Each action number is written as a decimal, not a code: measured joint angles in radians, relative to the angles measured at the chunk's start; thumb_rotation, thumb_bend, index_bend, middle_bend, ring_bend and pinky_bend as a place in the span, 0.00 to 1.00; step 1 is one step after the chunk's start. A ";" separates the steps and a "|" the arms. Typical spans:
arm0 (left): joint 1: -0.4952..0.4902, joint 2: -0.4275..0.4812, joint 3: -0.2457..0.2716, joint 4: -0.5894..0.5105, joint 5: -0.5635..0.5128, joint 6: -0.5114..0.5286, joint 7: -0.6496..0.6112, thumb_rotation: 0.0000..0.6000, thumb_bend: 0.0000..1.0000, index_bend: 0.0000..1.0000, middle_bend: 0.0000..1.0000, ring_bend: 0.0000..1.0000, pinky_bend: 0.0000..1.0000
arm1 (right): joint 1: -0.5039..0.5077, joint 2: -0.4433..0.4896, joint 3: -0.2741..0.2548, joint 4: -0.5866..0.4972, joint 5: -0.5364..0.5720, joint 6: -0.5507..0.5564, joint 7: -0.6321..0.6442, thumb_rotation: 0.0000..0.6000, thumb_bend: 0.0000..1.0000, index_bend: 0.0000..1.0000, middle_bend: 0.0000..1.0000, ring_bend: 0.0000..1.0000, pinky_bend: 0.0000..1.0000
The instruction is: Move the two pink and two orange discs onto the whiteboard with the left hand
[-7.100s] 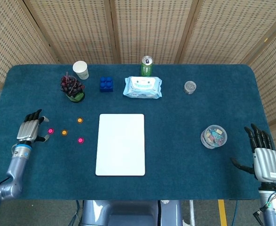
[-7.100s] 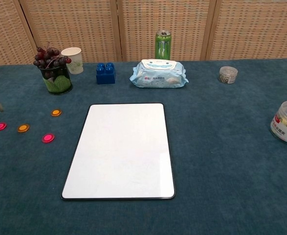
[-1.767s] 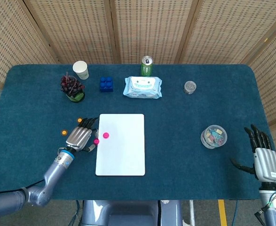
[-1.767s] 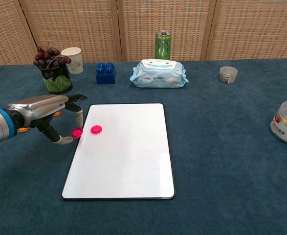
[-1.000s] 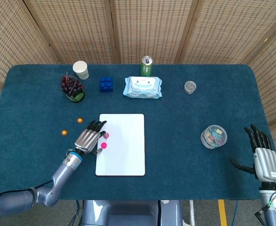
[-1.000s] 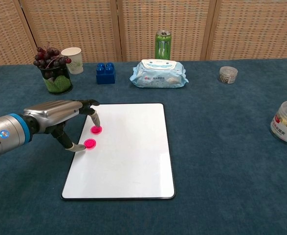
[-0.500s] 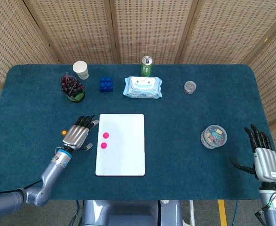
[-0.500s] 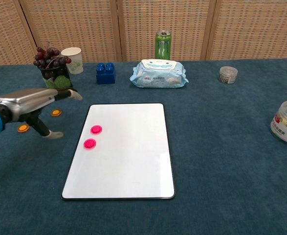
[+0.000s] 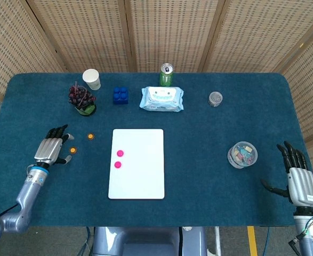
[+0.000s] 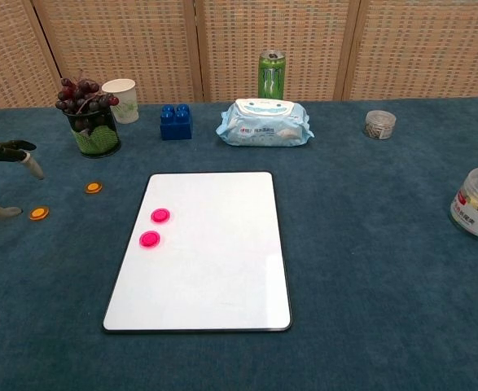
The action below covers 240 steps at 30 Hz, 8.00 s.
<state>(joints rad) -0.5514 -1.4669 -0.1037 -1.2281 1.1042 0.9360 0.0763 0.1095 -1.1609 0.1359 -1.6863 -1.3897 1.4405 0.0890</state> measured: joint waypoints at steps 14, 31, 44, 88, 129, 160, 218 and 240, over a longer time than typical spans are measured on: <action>0.007 -0.043 -0.002 0.113 0.012 -0.059 -0.042 1.00 0.33 0.34 0.00 0.00 0.00 | 0.001 0.001 0.000 0.000 0.001 -0.004 0.004 1.00 0.23 0.00 0.00 0.00 0.00; -0.020 -0.101 -0.024 0.175 0.001 -0.109 -0.024 1.00 0.33 0.38 0.00 0.00 0.00 | 0.000 0.002 0.000 0.001 0.002 -0.004 0.005 1.00 0.23 0.00 0.00 0.00 0.00; -0.025 -0.124 -0.036 0.193 -0.037 -0.119 0.034 1.00 0.34 0.45 0.00 0.00 0.00 | 0.000 0.002 0.000 0.000 0.001 -0.003 0.004 1.00 0.23 0.00 0.00 0.00 0.00; -0.273 -0.274 -0.128 -0.024 -0.108 -0.133 0.303 1.00 0.34 0.47 0.00 0.00 0.00 | 0.003 0.006 0.001 0.002 0.007 -0.015 0.017 1.00 0.23 0.00 0.00 0.00 0.00; -0.237 -0.165 -0.105 0.043 -0.126 -0.096 0.199 1.00 0.31 0.21 0.00 0.00 0.00 | 0.003 0.008 0.000 -0.002 0.009 -0.018 0.015 1.00 0.23 0.00 0.00 0.00 0.00; -0.224 -0.259 -0.115 0.368 -0.159 -0.241 0.075 1.00 0.36 0.34 0.00 0.00 0.00 | 0.004 0.009 -0.001 -0.006 0.014 -0.022 0.012 1.00 0.23 0.00 0.00 0.00 0.00; -0.153 -0.142 0.020 -0.154 0.143 -0.040 0.124 1.00 0.36 0.51 0.00 0.00 0.00 | 0.002 0.014 -0.001 -0.009 0.014 -0.026 0.034 1.00 0.23 0.00 0.00 0.00 0.00; -0.156 -0.208 0.033 -0.106 0.173 -0.033 0.145 1.00 0.36 0.51 0.00 0.00 0.00 | 0.003 0.015 -0.001 -0.009 0.015 -0.027 0.038 1.00 0.23 0.00 0.00 0.00 0.00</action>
<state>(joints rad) -0.7074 -1.6744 -0.0706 -1.3344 1.2776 0.9030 0.2214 0.1122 -1.1459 0.1350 -1.6952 -1.3748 1.4139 0.1267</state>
